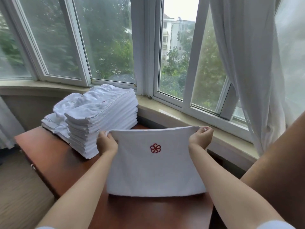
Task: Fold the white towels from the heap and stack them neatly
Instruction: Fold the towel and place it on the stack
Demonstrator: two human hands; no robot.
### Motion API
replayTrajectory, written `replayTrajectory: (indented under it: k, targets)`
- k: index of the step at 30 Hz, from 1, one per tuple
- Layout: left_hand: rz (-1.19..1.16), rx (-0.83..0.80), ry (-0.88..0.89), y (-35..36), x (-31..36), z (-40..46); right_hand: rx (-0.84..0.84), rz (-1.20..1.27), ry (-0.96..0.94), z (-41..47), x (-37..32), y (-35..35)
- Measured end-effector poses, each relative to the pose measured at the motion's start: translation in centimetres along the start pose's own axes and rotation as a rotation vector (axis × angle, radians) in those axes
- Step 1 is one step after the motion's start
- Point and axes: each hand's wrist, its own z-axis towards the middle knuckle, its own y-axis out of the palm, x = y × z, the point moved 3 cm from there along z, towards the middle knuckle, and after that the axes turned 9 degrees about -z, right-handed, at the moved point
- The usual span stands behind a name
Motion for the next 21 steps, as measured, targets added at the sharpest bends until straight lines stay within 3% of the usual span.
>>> replayTrajectory:
  k: [3,9,14,21]
  targets:
    - [-0.135,-0.103,-0.045,1.5,0.2,0.7,-0.004,0.018,0.013,0.4,-0.2,1.3]
    - [-0.432,0.103,0.182,1.0,7.2,2.4,0.119,0.145,-0.18,2.5,-5.6,1.3]
    - [-0.369,0.225,0.24,-0.9,6.4,0.2,0.147,0.137,-0.259,0.6,-4.9,-0.7]
    - [-0.176,0.366,-0.141,-4.4,-2.3,-7.0,0.125,0.047,-0.119,-3.7,3.0,-3.9]
